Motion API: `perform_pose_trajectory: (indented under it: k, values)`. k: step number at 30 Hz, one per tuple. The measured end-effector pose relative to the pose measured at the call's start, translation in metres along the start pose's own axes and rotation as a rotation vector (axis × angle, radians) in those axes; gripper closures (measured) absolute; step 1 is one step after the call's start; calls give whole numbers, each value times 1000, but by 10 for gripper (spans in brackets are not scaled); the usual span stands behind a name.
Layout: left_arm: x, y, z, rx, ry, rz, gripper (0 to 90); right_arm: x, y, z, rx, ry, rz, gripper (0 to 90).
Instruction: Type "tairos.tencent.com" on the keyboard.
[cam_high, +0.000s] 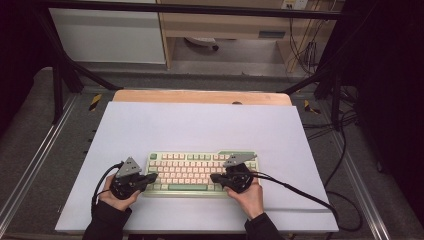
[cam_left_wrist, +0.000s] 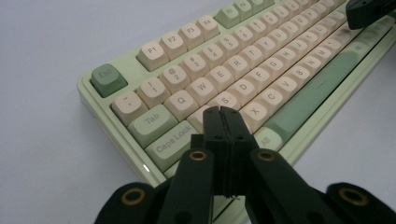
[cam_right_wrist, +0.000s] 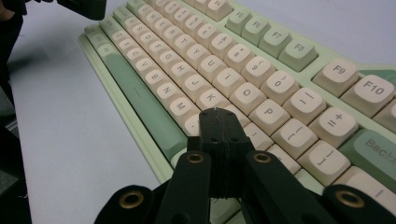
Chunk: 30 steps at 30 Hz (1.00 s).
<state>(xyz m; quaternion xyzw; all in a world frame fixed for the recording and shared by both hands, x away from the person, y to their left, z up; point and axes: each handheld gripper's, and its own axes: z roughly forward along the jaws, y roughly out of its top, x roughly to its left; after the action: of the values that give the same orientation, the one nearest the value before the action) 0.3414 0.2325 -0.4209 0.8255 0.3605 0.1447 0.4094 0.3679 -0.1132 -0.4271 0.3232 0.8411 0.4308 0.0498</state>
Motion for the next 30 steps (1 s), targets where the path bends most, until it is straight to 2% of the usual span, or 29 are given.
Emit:
perform_pose_trajectory:
  k: [6,19,30]
  values:
    - [0,-1,1,3,-5,-3,897,0,-2,4,16,-6,-9,900]
    - [0,-2,3,4,-12,-6,898,1,-5,7,14,-10,-6,900]
    - [-2,-1,3,-2,-13,-8,897,1,0,-5,-13,-22,-20,900]
